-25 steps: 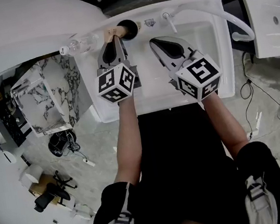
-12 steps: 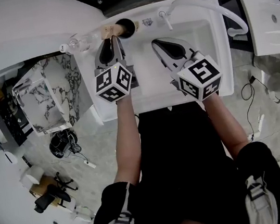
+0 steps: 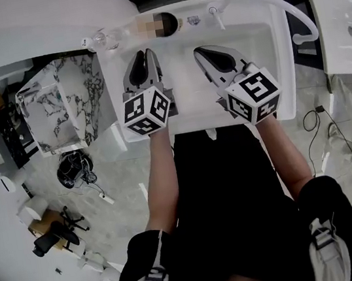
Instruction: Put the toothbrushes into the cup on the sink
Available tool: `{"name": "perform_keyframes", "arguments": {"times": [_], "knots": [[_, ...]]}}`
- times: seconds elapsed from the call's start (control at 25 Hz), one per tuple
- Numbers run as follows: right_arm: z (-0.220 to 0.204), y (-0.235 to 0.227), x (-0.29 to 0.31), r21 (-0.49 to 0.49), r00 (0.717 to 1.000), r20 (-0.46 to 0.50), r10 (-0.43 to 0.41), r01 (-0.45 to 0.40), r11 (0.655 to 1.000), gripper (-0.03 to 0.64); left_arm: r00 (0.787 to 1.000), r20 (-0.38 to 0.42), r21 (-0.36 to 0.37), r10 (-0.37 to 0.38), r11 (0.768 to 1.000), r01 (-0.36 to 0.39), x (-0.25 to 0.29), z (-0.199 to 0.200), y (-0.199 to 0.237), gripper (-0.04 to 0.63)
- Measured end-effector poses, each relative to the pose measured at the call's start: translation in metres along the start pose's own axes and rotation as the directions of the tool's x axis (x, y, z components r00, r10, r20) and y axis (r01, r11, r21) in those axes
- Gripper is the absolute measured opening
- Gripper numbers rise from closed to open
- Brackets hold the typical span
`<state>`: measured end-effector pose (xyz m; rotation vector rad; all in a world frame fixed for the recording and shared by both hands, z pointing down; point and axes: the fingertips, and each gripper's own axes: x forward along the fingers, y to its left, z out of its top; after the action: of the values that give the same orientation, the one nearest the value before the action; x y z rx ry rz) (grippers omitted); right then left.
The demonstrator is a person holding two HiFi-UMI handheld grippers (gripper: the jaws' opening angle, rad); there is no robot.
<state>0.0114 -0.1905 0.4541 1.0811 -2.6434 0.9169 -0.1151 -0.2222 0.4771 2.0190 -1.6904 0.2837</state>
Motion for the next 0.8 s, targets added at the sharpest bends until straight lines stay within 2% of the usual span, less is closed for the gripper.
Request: {"name": "perform_keyframes", "arguments": {"times": [0.28,0.52,0.8], "knots": [[-0.004,0.018,0.006,-0.026,1.000,-0.009,-0.008,0.007,1.000,0.031,0.998,0.032,0.001,-0.060,0.998,0.060,-0.019,0.000,-0.007,0.080],[-0.014,0.043,-0.005,-0.053,0.999,-0.008,-0.047,0.046,0.998,0.029,0.991,0.047,-0.014,-0.127,0.992,0.128,-0.040,-0.011,-0.011,0.072],[-0.034,0.086,-0.021,-0.065,0.994,0.022,-0.106,0.107,0.992,0.029,0.976,0.059,0.024,-0.211,0.977,0.210,-0.091,-0.019,-0.009,0.057]]}}
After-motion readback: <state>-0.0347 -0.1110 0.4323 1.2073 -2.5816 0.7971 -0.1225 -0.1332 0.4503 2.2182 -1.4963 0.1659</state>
